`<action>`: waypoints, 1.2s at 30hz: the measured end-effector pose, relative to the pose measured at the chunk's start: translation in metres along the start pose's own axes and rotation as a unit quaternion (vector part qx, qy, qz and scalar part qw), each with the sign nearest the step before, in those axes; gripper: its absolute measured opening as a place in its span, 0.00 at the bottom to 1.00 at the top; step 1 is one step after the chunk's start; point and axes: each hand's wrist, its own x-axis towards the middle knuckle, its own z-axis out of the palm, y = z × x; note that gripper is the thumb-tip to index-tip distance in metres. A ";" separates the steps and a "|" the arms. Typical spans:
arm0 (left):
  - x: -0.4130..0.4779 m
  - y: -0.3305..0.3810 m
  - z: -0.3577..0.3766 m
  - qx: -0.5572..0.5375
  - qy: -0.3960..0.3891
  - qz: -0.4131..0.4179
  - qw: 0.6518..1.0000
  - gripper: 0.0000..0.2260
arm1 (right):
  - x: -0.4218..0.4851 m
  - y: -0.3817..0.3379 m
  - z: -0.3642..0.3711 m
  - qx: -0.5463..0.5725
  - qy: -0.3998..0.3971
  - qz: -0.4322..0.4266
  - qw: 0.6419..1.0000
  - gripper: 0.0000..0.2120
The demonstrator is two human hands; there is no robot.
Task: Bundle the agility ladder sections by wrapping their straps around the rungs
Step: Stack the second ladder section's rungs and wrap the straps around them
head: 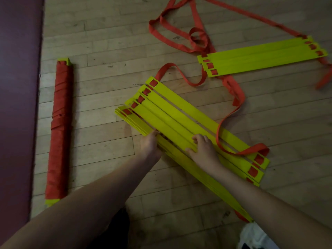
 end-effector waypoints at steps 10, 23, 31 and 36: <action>-0.013 0.005 0.013 -0.055 -0.077 -0.008 0.995 0.15 | -0.009 -0.010 -0.002 0.082 0.050 -0.088 0.992 0.08; -0.001 -0.001 0.009 0.029 0.005 -0.003 1.000 0.20 | 0.000 0.001 -0.003 0.087 0.020 -0.009 0.996 0.06; -0.006 0.001 0.011 0.014 -0.004 0.009 1.000 0.20 | 0.008 0.000 -0.005 -0.086 0.002 0.056 0.995 0.19; -0.008 0.002 0.012 0.013 -0.010 -0.004 1.000 0.20 | 0.012 -0.004 -0.008 -0.082 -0.003 0.081 0.993 0.19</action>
